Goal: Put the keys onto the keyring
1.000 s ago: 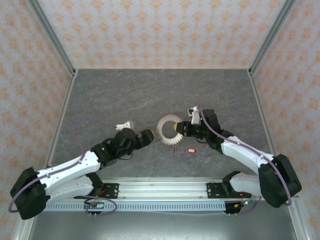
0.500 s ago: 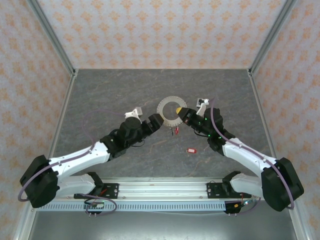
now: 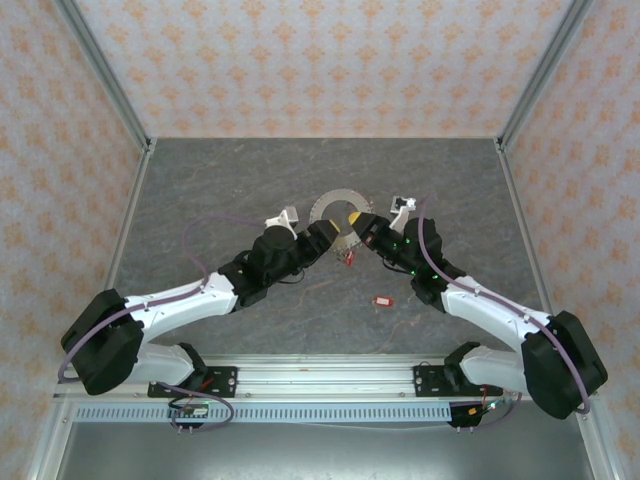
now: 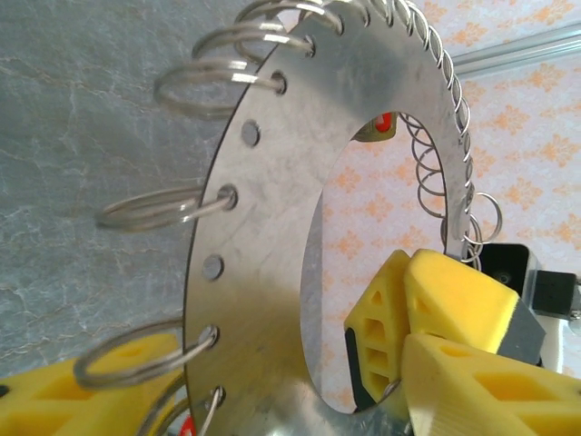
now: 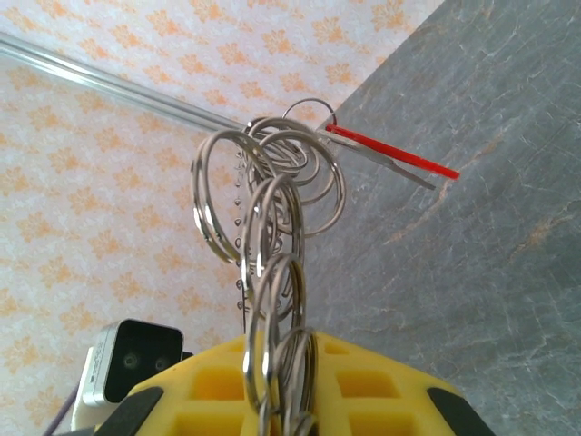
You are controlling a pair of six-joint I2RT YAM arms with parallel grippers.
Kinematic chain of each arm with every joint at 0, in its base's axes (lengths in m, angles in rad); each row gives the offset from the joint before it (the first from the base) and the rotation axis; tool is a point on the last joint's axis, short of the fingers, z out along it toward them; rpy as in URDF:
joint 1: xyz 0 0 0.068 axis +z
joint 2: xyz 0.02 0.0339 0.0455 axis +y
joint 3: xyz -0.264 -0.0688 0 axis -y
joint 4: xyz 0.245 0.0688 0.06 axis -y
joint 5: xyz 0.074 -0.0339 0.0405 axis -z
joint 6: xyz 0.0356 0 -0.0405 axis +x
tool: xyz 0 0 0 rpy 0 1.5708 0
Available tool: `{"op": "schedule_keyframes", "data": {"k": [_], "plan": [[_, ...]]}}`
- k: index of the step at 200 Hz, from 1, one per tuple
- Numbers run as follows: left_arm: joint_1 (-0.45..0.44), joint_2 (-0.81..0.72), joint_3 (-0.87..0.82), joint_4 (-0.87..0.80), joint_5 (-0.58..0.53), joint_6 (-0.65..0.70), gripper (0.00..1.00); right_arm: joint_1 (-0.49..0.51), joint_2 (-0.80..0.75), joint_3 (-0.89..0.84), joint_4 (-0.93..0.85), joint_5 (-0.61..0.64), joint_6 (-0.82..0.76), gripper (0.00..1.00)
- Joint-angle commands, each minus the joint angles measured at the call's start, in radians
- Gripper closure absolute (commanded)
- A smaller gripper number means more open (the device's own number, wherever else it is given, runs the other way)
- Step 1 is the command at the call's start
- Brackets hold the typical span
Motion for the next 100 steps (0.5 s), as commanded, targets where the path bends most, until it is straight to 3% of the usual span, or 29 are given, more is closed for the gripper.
{"op": "schedule_keyframes", "data": {"k": [1,59,100], "plan": [[0.008,-0.004,0.000,0.092,-0.040,-0.024,0.40,0.012,-0.002,0.017,0.090,0.020,0.019,0.99],[0.008,-0.022,-0.005,0.139,-0.059,-0.022,0.56,0.014,-0.015,0.011,0.091,0.031,0.035,0.96],[0.009,-0.032,-0.002,0.157,-0.064,-0.010,0.76,0.016,-0.033,-0.001,0.091,0.042,0.031,0.93]]}}
